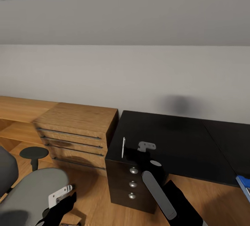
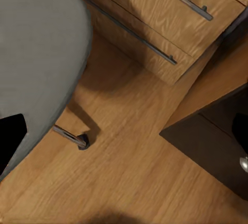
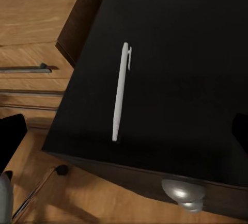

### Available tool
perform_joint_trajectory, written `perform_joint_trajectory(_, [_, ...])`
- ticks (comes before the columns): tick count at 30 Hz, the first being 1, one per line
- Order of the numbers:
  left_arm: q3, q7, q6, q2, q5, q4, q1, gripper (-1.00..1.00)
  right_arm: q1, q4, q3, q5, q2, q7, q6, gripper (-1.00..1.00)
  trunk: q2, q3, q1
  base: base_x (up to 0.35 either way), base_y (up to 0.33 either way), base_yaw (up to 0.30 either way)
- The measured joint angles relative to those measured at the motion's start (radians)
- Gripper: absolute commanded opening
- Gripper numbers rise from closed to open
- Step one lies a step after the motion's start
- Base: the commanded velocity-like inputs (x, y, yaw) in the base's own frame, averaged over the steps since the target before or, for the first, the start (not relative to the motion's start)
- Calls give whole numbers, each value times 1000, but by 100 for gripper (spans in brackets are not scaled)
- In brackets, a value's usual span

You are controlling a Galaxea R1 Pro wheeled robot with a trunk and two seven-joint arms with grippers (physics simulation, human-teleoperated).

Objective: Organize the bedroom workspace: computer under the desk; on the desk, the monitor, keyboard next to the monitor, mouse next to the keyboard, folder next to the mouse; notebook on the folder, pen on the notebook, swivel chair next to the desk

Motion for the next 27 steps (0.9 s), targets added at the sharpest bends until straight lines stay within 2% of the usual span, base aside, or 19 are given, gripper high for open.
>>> perform_joint_trajectory(15, [-3, 0, 0, -1, -2, 0, 0, 100, 0, 1, 3, 42, 1, 0, 0, 100, 0, -16, 0, 0, 0, 203])
perform_joint_trajectory(27, [-3, 0, 0, -1, -4, 0, 0, 100, -1, 2, -3, 60, -2, 3, 2, 100, 0, -20, 0, 0, 0, 44])
